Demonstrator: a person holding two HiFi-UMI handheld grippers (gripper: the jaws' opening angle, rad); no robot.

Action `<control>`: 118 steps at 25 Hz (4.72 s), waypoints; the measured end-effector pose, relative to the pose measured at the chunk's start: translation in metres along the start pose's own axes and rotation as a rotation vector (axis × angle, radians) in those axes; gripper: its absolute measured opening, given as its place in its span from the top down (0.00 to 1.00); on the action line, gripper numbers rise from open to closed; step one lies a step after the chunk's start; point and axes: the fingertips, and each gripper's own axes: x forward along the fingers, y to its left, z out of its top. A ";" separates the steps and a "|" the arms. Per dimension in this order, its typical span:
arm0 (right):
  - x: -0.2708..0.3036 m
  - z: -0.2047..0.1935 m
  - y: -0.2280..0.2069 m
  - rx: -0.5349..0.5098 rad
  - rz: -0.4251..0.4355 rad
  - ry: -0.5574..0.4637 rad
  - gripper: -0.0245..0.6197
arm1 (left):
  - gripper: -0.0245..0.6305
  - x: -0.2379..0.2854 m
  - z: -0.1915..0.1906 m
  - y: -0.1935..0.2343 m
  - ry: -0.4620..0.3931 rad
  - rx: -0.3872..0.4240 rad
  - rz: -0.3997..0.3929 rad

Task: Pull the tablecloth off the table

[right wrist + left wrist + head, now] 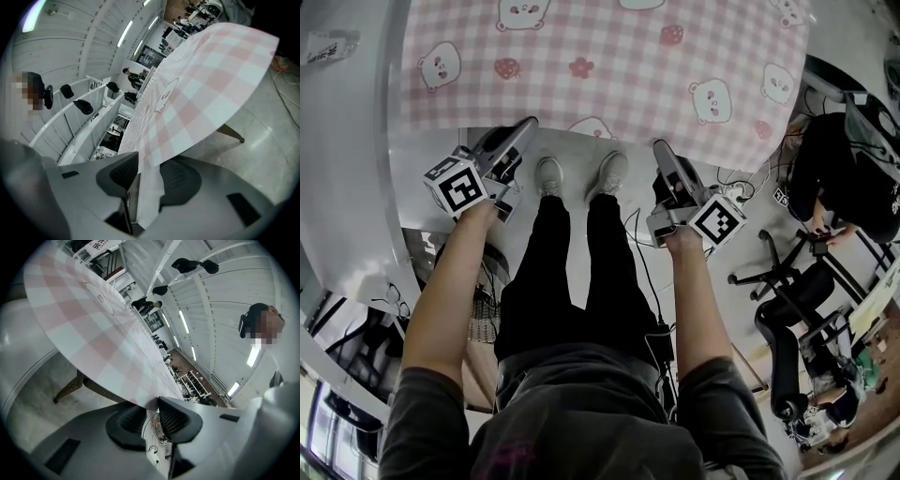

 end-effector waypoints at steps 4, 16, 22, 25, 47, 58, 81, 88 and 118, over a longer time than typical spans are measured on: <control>-0.005 0.003 -0.001 0.022 -0.012 -0.031 0.84 | 0.89 -0.004 0.000 -0.005 -0.008 -0.019 -0.014; -0.013 0.018 0.026 -0.010 -0.007 -0.095 0.95 | 0.96 -0.012 0.015 -0.031 -0.031 0.028 -0.035; -0.016 0.024 0.035 -0.025 -0.014 -0.102 0.95 | 0.96 -0.014 0.022 -0.041 -0.024 0.044 -0.045; -0.013 0.022 0.029 -0.028 -0.008 -0.114 0.95 | 0.96 -0.010 0.019 -0.036 -0.025 0.044 -0.068; -0.071 0.055 0.083 -0.042 -0.009 -0.233 0.95 | 0.96 -0.026 0.042 -0.126 -0.024 0.115 -0.178; -0.072 0.080 0.118 -0.088 0.073 -0.301 0.95 | 0.96 -0.022 0.067 -0.148 -0.078 0.155 -0.245; -0.083 -0.088 0.130 -0.265 0.093 -0.272 0.95 | 0.96 -0.166 -0.034 -0.074 -0.319 0.161 -0.308; -0.096 -0.082 0.181 -0.311 0.169 -0.303 0.95 | 0.96 -0.196 -0.012 -0.110 -0.362 0.206 -0.345; -0.106 -0.093 0.319 -0.425 0.212 -0.409 0.95 | 0.96 -0.285 0.063 -0.163 -0.407 0.284 -0.503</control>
